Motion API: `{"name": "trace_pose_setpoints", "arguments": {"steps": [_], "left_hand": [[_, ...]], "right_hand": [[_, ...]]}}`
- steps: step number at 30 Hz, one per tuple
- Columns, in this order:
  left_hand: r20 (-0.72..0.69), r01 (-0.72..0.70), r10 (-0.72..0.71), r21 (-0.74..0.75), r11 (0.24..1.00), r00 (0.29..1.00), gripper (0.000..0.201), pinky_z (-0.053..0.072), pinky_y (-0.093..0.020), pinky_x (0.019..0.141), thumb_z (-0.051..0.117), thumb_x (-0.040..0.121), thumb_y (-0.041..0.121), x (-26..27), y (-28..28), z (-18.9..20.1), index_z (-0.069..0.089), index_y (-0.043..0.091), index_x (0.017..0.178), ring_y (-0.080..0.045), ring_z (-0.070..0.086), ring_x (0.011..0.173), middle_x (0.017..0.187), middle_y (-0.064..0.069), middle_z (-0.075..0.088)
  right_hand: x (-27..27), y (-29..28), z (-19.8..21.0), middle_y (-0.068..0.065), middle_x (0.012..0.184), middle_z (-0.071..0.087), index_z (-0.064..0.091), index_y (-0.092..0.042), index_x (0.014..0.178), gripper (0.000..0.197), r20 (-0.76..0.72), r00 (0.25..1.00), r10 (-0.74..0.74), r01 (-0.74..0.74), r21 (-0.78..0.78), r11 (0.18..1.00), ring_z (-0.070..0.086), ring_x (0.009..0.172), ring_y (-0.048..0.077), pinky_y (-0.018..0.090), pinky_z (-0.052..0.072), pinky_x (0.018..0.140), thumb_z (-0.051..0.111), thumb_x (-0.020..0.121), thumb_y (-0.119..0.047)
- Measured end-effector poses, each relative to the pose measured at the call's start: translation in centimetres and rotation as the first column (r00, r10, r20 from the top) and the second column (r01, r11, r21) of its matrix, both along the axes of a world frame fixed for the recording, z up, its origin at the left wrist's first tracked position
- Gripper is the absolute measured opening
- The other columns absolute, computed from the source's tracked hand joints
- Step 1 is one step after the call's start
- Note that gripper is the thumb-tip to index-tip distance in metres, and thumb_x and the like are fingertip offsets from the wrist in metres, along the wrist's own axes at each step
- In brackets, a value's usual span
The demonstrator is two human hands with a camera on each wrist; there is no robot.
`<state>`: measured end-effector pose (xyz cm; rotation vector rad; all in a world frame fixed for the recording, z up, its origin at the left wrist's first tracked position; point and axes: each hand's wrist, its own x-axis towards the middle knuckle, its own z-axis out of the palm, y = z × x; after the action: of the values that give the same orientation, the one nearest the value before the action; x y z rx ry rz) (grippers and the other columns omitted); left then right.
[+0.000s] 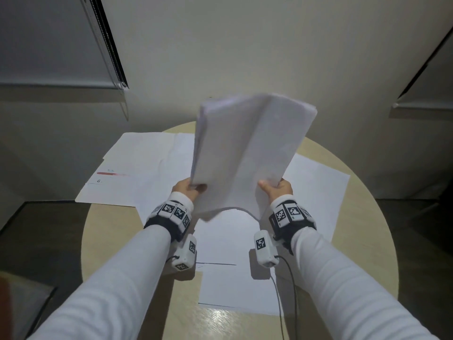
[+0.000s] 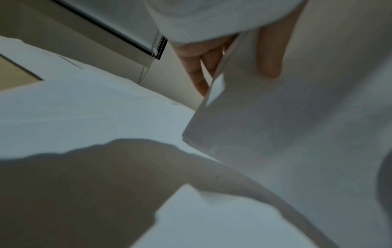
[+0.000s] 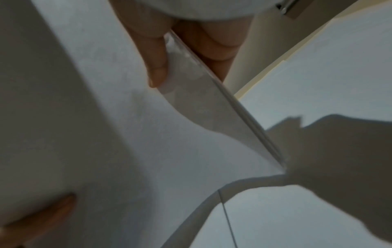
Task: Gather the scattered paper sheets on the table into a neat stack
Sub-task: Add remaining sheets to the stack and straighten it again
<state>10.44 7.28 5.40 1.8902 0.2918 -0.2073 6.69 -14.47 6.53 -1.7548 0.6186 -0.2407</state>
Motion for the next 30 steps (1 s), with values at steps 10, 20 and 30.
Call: {"name": "trace_pose_setpoints", "arguments": {"steps": [10,20,30], "left_hand": [[-0.123,-0.191,0.171,-0.183,0.964,0.978,0.066,0.045,-0.028,0.089,0.075,0.072,0.004,-2.7,-0.5,-3.0,0.044,-0.007,0.13,-0.024,0.057,0.101,0.125,-0.021,0.057],[-0.104,-0.301,0.293,-0.066,0.951,0.95,0.047,0.047,-0.041,0.092,0.067,0.081,0.004,-1.9,6.5,-1.9,0.052,-0.006,0.124,-0.038,0.06,0.105,0.121,-0.025,0.06],[-0.239,-0.389,0.411,0.136,0.911,0.88,0.046,0.042,-0.024,0.056,0.069,0.079,0.006,-4.4,14.7,-5.0,0.054,-0.005,0.121,-0.026,0.052,0.075,0.122,-0.031,0.058]], "right_hand": [[-2.5,2.2,-3.2,0.014,0.119,0.063,0.059,-0.001,0.119,0.033,-0.172,0.977,0.125,-0.133,-0.037,0.99,0.058,0.112,0.027,0.021,0.037,0.086,0.06,0.089,-0.015],[-1.0,3.9,-3.6,0.008,0.102,0.066,0.058,-0.023,0.099,0.018,-0.141,0.981,0.133,-0.121,0.085,0.989,0.06,0.081,0.024,0.033,0.052,0.077,0.056,0.089,-0.037],[-1.4,10.0,-7.2,0.007,0.14,0.021,-0.002,-0.024,0.147,0.113,-0.698,0.688,0.198,-0.565,-0.343,0.751,0.032,0.128,0.032,0.043,0.039,0.097,0.073,0.068,-0.051]]}}
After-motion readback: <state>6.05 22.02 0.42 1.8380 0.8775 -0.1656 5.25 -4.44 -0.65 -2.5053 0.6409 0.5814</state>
